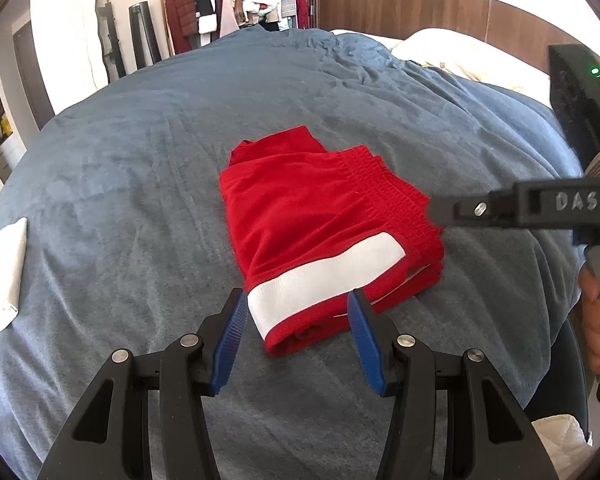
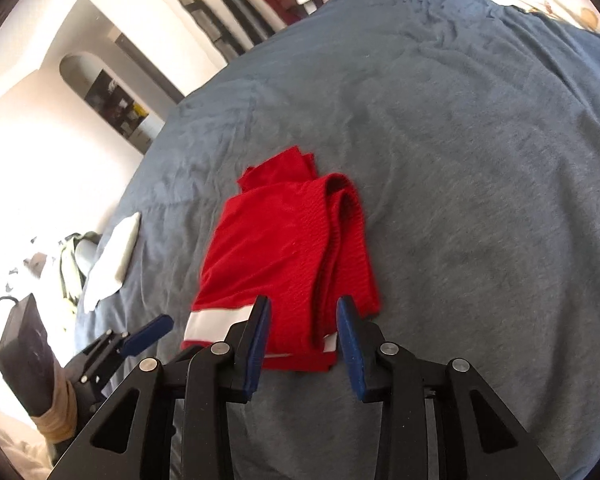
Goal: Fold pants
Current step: 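Press the closed right gripper along the folded edge of the shorts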
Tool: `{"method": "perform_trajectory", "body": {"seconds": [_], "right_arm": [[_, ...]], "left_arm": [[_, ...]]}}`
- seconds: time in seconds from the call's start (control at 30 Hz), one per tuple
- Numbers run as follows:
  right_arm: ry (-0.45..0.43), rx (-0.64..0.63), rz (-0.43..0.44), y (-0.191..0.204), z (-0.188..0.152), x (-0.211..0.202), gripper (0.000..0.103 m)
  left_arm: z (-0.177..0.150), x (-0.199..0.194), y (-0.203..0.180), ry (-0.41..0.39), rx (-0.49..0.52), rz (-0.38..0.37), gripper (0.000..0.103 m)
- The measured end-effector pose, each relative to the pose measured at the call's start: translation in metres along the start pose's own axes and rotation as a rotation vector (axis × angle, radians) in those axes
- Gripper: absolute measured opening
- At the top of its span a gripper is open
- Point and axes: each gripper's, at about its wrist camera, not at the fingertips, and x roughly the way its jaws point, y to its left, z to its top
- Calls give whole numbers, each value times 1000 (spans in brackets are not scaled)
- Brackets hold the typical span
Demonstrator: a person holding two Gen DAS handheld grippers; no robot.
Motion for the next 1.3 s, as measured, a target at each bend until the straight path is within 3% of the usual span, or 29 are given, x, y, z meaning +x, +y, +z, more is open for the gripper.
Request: {"method": "perform_trajectory", "body": {"seconds": [0.13,0.53,0.6,0.67,1.0,1.3], "right_arm": [[58,36,37,-2,-6,14,36],[85,102,85,-12,-14,29,35],[64,75,76,-8,-15,25,10],[44,47,75,-4,-15,19,7],[-2,-21,-1,4,-14,1,6],[38,6,-40,-13,-22,6,4]], "left_arm": [[0,-3,1,-11,3,12,51],[4,5,3,-13,-9,8,51],[5,5,1,-15,-4,5,51],[4,5,-2,-12,5,-2,51],[2,2,-10,-9,24,-14,51],[-1,7,-18,16,36,-35,51]]}}
